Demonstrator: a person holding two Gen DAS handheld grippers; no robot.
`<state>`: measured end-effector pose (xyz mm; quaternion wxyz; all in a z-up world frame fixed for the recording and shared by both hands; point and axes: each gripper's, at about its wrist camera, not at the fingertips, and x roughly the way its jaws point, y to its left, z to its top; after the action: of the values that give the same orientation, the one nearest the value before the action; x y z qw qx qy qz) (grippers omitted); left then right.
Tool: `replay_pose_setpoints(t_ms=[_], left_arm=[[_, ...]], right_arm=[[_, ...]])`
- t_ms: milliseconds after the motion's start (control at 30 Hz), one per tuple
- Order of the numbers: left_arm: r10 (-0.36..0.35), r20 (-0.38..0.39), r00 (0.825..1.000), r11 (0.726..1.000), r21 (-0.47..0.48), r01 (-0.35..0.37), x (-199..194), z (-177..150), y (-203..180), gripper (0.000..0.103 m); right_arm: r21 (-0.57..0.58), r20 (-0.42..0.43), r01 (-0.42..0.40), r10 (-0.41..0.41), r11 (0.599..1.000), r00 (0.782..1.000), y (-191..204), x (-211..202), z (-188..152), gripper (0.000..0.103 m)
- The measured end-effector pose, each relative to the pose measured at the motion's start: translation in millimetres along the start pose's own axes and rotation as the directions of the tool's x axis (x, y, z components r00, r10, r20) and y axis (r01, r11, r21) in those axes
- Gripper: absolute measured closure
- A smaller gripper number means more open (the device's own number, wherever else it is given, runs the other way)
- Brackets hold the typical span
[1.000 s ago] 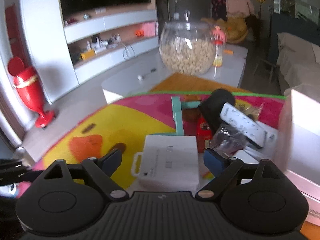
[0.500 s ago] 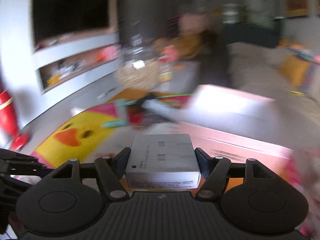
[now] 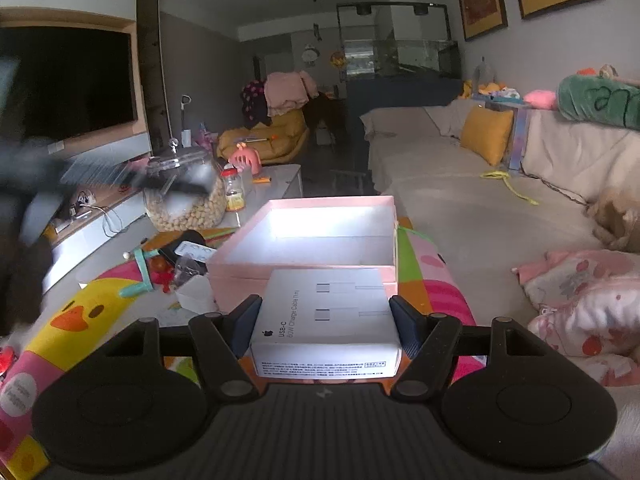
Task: Organize rigid objects
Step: 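Grasp the white USB-C box with the right gripper while left drops charger into pink box, then carry the white USB-C box into the pink box and open the right gripper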
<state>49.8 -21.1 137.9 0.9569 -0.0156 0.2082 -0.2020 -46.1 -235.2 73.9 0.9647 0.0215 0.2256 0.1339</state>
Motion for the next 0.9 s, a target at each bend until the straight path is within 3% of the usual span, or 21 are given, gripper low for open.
replay_pose_setpoints(t_ms=[67,100,167,233,300,367,467,567,633,667,733,833,900], left_arm=[[-0.004,0.025,1.0,1.0,-0.031,0.005,29.3,4.7,6.0,0.065],[-0.014,-0.003,1.0,1.0,-0.019,0.014,48.3,1.9,6.9,0.063],[-0.024,-0.146,0.989,0.998,-0.063,0.015,94.2,-9.8,15.1,0.063],[-0.012,-0.156,0.988,0.992,-0.125,-0.008,101.7,-21.7,24.4,0.063],[0.01,-0.092,0.996,0.985,-0.172,-0.026,86.2,-28.0,34.6,0.063],[0.051,-0.037,0.998,0.976,-0.209,-0.057,62.0,-31.5,45.0,0.063],[0.108,0.0,0.994,0.967,-0.23,-0.105,18.4,-44.6,62.5,0.063],[0.173,-0.058,0.983,0.947,-0.266,-0.182,-18.4,-65.4,77.9,0.063],[0.201,-0.117,0.972,0.925,-0.303,-0.228,-39.3,-80.9,86.1,0.063],[0.201,-0.138,0.97,0.917,-0.322,-0.235,-47.3,-88.7,89.4,0.063],[0.165,-0.143,0.976,0.915,-0.348,-0.205,-56.8,-99.0,89.2,0.063],[0.108,-0.143,0.984,0.924,-0.351,-0.152,-64.0,-108.6,85.0,0.063],[0.089,-0.133,0.987,0.925,-0.355,-0.132,-64.2,-110.7,82.1,0.063]], right_arm=[[0.008,-0.003,-0.01,0.01,1.0,1.0,-1.4,3.8,-1.1,0.034],[0.012,-0.009,-0.018,0.018,1.0,1.0,-2.5,5.2,-2.1,0.034],[0.01,-0.031,-0.012,0.012,1.0,0.999,-2.9,9.2,-5.3,0.034],[0.009,-0.036,0.011,-0.011,1.0,0.999,-3.2,12.1,-7.0,0.034],[0.015,-0.034,0.021,-0.021,1.0,0.999,-6.2,12.6,-8.0,0.036],[0.024,-0.052,0.016,-0.015,1.0,0.999,-10.4,16.9,-8.1,0.061],[0.04,-0.053,0.009,-0.007,0.999,0.999,-11.0,21.3,0.0,0.063],[0.003,-0.019,0.002,-0.002,1.0,1.0,-6.4,19.7,9.5,0.063],[-0.03,-0.029,0.001,-0.002,1.0,1.0,-7.2,20.2,13.0,0.058],[-0.043,-0.056,-0.01,0.007,0.999,0.998,-8.2,20.7,12.3,0.046],[-0.044,-0.111,-0.027,0.022,0.999,0.994,-6.2,15.6,4.1,0.034],[-0.059,-0.213,-0.107,0.093,0.992,0.973,-2.6,6.1,-15.1,0.033],[-0.105,-0.277,-0.122,0.089,0.987,0.957,3.5,-1.5,-29.3,0.033]])
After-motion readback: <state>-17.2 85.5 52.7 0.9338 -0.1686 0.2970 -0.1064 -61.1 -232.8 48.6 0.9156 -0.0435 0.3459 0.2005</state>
